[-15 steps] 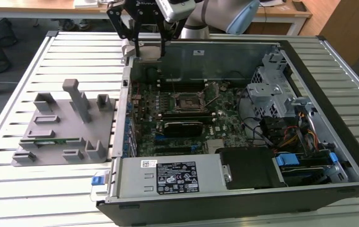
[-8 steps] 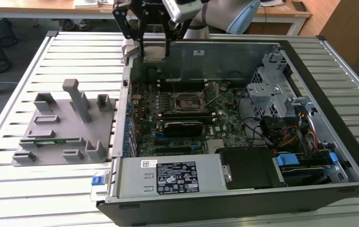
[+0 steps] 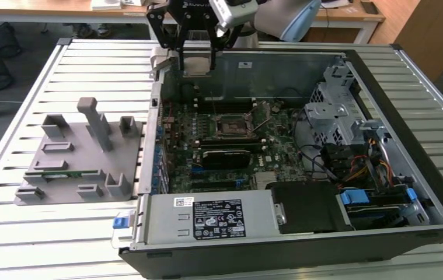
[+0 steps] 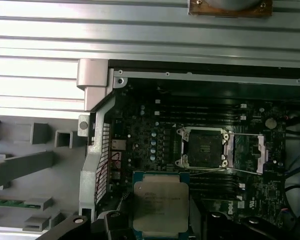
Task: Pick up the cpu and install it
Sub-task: 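Pick up the cpu and move it towards the insertion slot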
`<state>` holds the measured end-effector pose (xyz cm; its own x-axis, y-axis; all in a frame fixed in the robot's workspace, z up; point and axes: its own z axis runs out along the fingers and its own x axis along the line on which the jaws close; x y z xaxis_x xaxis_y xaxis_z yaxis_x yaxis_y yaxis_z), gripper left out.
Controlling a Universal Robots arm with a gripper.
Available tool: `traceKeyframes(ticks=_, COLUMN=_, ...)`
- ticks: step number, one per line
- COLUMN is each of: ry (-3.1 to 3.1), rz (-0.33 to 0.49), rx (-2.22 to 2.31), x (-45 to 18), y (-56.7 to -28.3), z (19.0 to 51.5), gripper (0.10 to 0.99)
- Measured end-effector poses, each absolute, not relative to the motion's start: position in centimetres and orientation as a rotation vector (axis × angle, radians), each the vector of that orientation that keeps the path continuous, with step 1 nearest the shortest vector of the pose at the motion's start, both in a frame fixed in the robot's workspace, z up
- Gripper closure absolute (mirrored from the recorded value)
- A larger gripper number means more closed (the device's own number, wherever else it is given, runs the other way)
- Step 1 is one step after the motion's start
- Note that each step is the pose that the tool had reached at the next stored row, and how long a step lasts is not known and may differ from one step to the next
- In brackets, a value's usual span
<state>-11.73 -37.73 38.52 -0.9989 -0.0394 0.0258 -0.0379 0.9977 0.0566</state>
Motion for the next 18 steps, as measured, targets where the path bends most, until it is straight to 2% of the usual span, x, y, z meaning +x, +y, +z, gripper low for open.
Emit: traceKeyframes(ticks=18, ry=-3.113, rz=-0.088, rx=0.06, x=-9.6, y=-37.7, z=38.5, gripper=0.553)
